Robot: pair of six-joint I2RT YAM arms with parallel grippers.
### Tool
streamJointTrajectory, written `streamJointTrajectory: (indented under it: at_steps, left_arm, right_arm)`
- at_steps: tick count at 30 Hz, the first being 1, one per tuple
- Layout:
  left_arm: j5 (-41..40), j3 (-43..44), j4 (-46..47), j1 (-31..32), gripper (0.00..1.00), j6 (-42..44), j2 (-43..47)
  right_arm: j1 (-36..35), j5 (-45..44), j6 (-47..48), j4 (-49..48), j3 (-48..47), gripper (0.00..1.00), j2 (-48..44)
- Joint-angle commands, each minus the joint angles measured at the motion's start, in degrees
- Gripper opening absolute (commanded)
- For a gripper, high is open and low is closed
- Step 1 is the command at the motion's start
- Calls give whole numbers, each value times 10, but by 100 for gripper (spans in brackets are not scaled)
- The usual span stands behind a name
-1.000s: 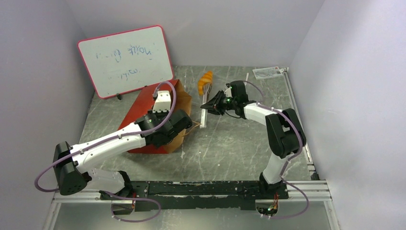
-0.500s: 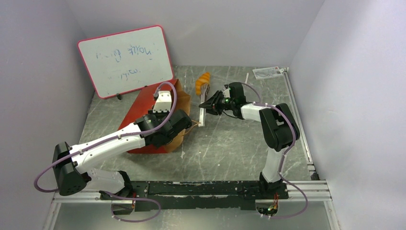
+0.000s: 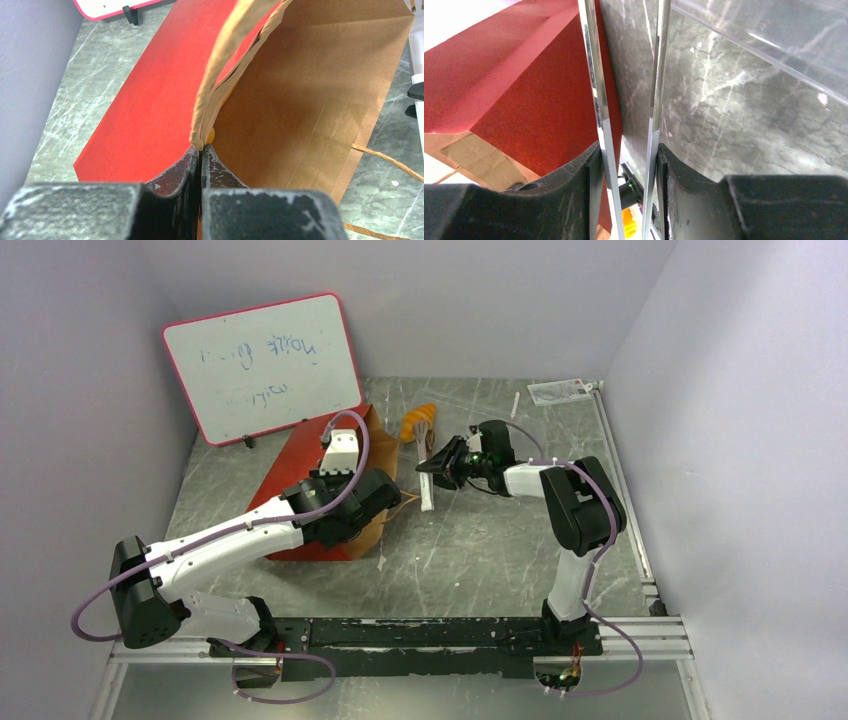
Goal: Take the fake bread out of the paper bag
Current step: Place the fake bread in the container.
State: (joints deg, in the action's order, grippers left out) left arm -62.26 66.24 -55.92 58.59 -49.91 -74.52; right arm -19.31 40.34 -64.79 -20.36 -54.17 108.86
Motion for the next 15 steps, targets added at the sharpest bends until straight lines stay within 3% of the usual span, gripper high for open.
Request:
streamJointTrajectory:
  at_steps: [1, 15]
  left_arm:
    - [-1, 3, -6, -4, 7, -10, 2]
    - [-1, 5, -9, -4, 7, -10, 6]
  right_arm:
    - [7, 6, 9, -15, 15, 42, -31]
    - [13, 12, 17, 14, 63, 43, -86]
